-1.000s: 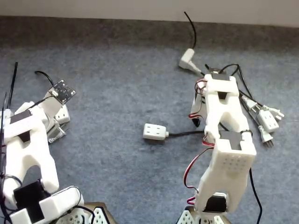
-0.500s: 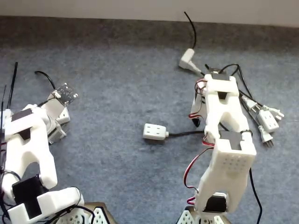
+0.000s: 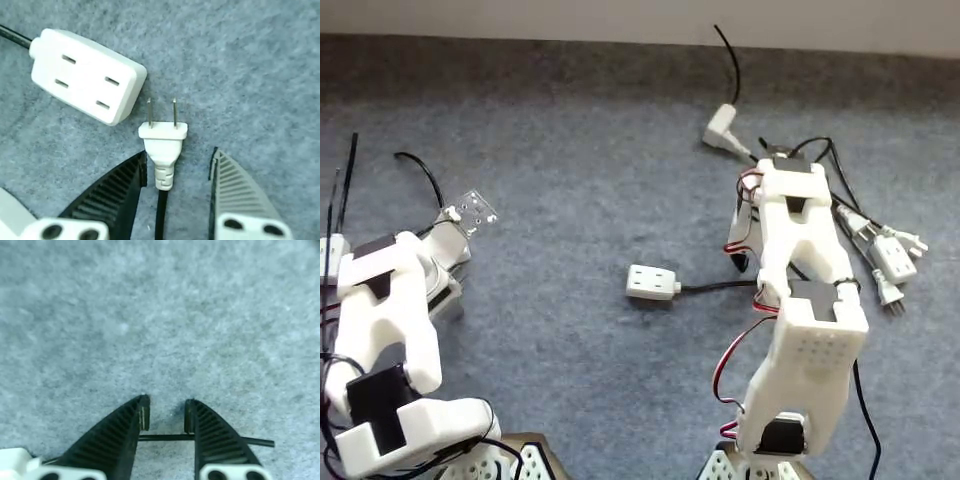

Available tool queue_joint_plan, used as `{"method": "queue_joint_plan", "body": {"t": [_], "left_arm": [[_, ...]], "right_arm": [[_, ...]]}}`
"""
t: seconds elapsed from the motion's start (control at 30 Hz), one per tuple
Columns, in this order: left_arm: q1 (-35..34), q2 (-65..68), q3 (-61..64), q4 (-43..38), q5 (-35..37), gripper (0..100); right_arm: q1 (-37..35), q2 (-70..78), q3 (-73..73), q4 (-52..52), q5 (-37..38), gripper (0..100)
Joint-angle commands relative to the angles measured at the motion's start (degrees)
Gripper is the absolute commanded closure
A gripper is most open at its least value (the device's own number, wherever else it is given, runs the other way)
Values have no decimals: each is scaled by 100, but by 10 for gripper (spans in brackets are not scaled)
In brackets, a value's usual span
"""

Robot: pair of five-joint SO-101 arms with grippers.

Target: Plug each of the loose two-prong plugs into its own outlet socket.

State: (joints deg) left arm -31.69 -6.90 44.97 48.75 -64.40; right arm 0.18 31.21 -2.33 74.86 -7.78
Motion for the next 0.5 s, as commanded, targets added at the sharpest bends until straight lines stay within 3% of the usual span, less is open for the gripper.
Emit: {"method": "queue_joint_plan", "body": {"t": [0.0, 0.1, 0.27, 0.47], "left_arm": [[215, -13, 101, 26, -53, 897], [321, -75, 40, 53, -18, 943], [400, -66, -198, 114, 387, 906], [549, -75, -453, 1143, 360, 955]], "right_arm": [[-66, 57, -4, -251, -26, 875], [-66, 57, -4, -251, -26, 875], [-66, 57, -4, -251, -26, 875], [-66, 57, -4, -251, -26, 875]]}}
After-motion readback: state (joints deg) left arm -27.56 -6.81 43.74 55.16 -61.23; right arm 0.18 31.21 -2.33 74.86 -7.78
